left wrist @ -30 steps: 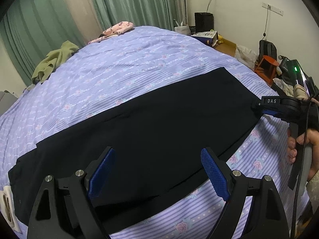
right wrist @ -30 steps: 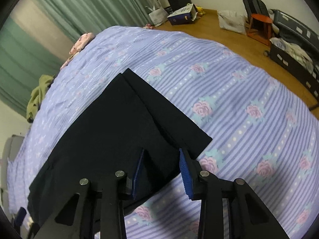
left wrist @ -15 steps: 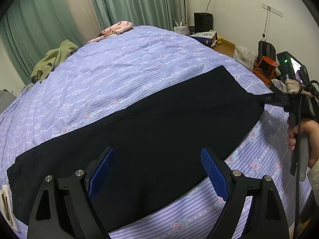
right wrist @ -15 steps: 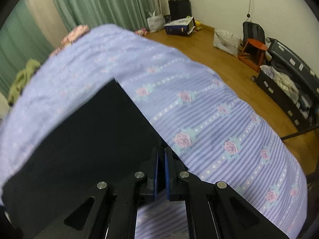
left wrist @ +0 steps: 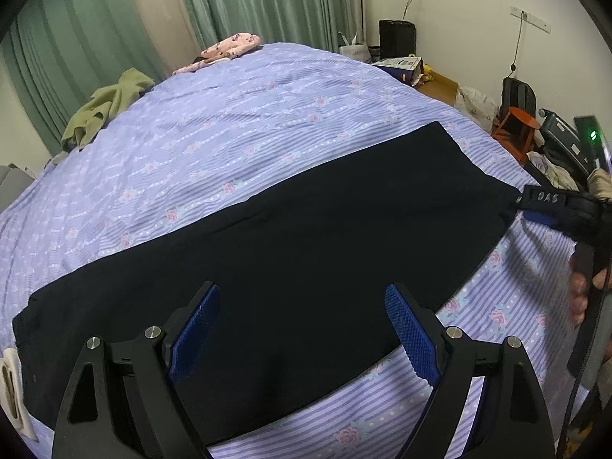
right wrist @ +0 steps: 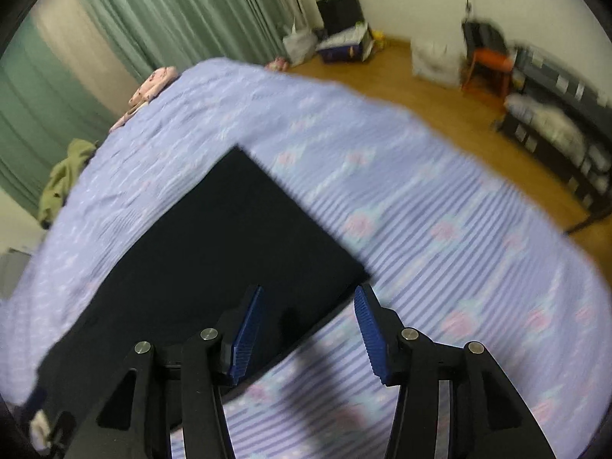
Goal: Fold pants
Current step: 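Lift the strip end with the right tool and carry it over the strip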
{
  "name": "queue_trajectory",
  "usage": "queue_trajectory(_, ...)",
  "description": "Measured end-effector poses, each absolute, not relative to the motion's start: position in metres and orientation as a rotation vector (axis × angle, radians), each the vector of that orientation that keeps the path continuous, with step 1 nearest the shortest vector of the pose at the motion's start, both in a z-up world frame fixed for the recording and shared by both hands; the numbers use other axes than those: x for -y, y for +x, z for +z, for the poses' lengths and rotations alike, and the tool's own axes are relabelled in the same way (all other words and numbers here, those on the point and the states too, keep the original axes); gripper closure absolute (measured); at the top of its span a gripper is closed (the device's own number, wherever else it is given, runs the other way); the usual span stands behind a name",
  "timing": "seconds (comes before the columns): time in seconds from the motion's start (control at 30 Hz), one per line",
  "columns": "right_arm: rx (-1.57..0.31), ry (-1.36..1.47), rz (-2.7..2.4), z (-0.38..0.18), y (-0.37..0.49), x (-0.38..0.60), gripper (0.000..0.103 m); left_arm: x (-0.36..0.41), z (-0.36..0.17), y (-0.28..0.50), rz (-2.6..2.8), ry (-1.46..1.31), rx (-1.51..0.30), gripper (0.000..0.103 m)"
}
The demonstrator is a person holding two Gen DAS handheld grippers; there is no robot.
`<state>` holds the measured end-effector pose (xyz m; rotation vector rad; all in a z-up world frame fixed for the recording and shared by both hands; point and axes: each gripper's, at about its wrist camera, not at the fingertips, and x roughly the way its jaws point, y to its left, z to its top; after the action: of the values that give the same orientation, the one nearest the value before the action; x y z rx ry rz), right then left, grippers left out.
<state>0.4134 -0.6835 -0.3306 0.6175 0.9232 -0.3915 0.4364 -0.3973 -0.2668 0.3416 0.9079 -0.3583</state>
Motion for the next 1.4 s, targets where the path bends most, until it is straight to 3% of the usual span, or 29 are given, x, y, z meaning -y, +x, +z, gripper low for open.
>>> queue_trajectory(0.17,-0.927,0.777,-0.357,-0.362,0.412,0.686,0.052,0.399,-0.269,0.435,-0.369,0.353,-0.909,0.015)
queue_trajectory(0.3,-0.859,0.852,-0.323,-0.374,0.418,0.693,0.033,0.401,-0.271,0.435,-0.378,0.354,-0.911,0.015)
queue_trajectory(0.47,-0.875,0.799,-0.356,-0.375,0.444,0.692,0.028,0.405,-0.271,0.437,-0.39,0.352,-0.913,0.015)
queue_trajectory(0.53,-0.897,0.778,-0.356,-0.364,0.45,0.689,0.034,0.405,-0.269,0.438,-0.395,0.349,-0.905,0.015)
queue_trajectory(0.6,-0.827,0.813,-0.26,-0.348,0.445,0.687,0.059,0.403,-0.267,0.44,-0.395,0.345,-0.902,0.015)
queue_trajectory(0.73,-0.754,0.82,-0.234,-0.334,0.443,0.685,0.059,0.397,-0.267,0.447,-0.378,0.328,-0.911,0.015)
queue_trajectory(0.93,-0.808,0.935,-0.275,-0.377,0.466,0.705,0.059,0.398,-0.27,0.448,-0.371,0.349,-0.907,0.015)
queue_trajectory(1.03,-0.793,0.978,-0.316,-0.375,0.47,0.711,0.07,0.4,-0.268,0.446,-0.379,0.352,-0.907,0.015)
queue_trajectory(1.1,-0.792,0.945,-0.344,-0.361,0.47,0.709,0.093,0.397,-0.263,0.446,-0.378,0.337,-0.905,0.015)
queue_trajectory(1.4,-0.74,0.478,-0.299,-0.233,0.467,0.651,0.093,0.34,-0.218,0.432,-0.273,0.219,-0.913,0.015)
